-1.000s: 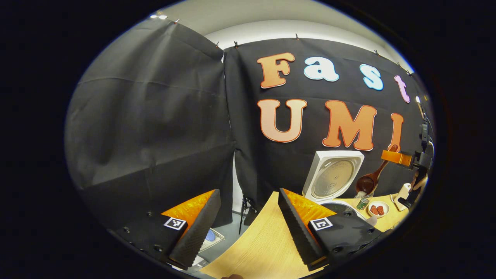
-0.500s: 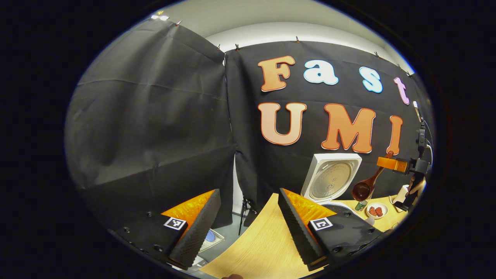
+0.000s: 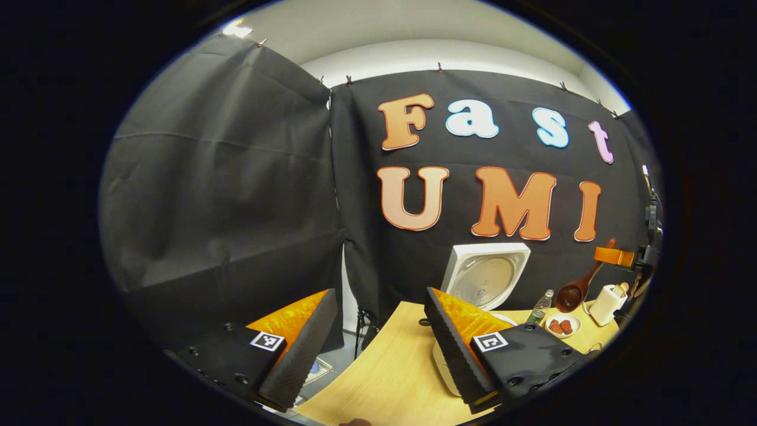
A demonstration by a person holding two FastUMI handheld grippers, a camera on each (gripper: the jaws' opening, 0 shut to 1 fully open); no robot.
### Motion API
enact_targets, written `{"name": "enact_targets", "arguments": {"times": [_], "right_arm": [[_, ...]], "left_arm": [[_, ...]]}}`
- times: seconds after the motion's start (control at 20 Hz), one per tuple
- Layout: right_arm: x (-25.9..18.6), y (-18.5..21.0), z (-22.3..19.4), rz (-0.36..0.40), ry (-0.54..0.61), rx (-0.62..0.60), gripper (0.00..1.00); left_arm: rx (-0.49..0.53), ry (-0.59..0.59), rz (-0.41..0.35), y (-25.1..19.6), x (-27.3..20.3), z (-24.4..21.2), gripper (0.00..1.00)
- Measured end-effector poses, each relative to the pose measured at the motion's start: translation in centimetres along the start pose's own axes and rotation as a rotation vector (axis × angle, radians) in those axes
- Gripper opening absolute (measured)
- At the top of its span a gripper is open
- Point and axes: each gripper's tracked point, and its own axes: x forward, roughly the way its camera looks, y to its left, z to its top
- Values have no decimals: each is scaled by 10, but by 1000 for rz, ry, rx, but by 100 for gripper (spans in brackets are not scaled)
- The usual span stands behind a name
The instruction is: Close the left gripper, press the button to open the rice cooker; take a wooden spoon from the chopstick holder with the right hand, scoop a spoonful of rice and pour it into the rice cooker, then put the wooden spoon back into the chopstick holder.
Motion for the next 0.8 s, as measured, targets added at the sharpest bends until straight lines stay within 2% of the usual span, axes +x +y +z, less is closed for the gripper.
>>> {"name": "enact_targets", "arguments": {"times": [0.4,0.6,0.8], "right_arm": [[-91,-123,-16,-195,27,10,10],[-140,-177,-45,-289,74,28,10],[-176,-211,-90,-359,140,40,10]], "left_arm": [[2,-10,-55,-43,-10,4,100],[13,-16,-67,-60,-8,8,100],[11,-21,-88,-78,-9,11,100]]}}
